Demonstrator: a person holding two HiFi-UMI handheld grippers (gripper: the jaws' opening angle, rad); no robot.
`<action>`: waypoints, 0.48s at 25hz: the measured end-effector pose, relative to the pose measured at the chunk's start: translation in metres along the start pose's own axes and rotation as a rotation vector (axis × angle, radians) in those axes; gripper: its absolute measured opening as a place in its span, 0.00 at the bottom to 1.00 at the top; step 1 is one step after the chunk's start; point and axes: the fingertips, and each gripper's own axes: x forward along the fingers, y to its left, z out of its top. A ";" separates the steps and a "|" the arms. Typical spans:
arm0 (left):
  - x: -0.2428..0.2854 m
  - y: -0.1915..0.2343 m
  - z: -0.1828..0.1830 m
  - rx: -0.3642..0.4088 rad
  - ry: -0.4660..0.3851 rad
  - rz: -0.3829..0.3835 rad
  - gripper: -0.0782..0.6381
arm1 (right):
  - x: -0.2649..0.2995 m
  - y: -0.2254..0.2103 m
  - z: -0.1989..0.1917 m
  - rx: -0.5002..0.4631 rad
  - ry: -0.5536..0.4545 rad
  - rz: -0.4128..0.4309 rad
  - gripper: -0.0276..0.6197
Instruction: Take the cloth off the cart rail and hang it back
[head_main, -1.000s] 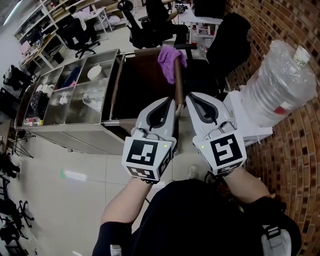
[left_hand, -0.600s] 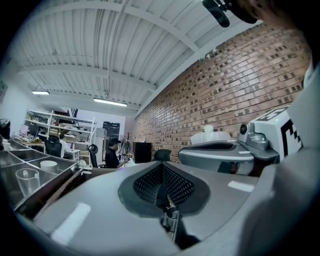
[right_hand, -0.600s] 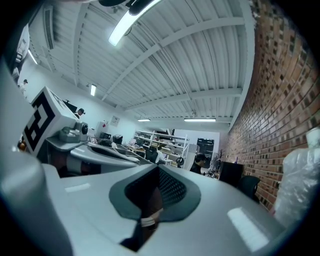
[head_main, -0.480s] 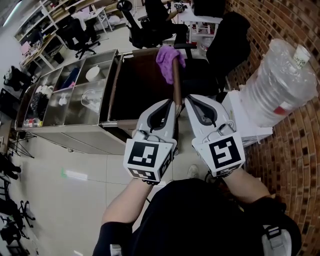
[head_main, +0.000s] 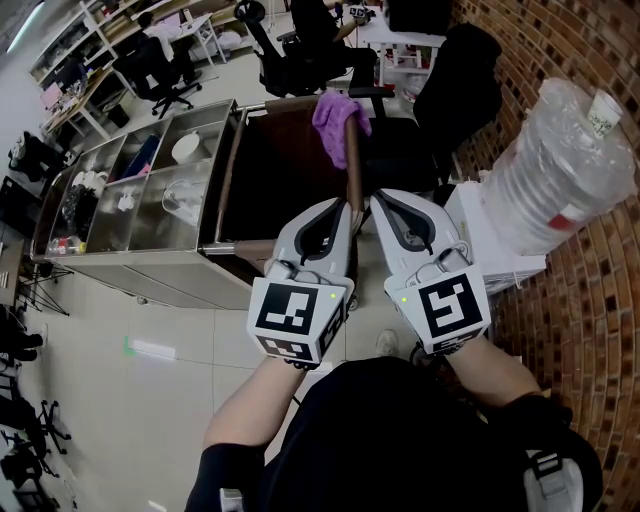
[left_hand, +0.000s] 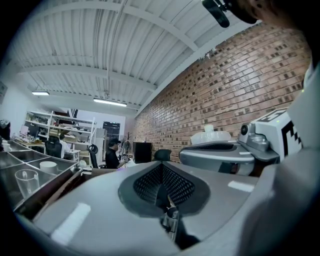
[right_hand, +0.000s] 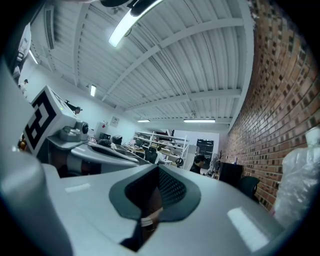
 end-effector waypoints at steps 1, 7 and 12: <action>0.000 0.000 0.000 0.000 0.000 0.000 0.10 | 0.001 -0.001 0.004 -0.020 -0.036 0.003 0.04; 0.001 0.001 0.000 0.004 0.004 -0.003 0.10 | -0.001 0.001 -0.009 0.044 0.073 -0.008 0.04; -0.001 0.002 0.001 0.006 0.005 -0.005 0.10 | 0.002 0.002 -0.003 0.018 0.027 -0.005 0.04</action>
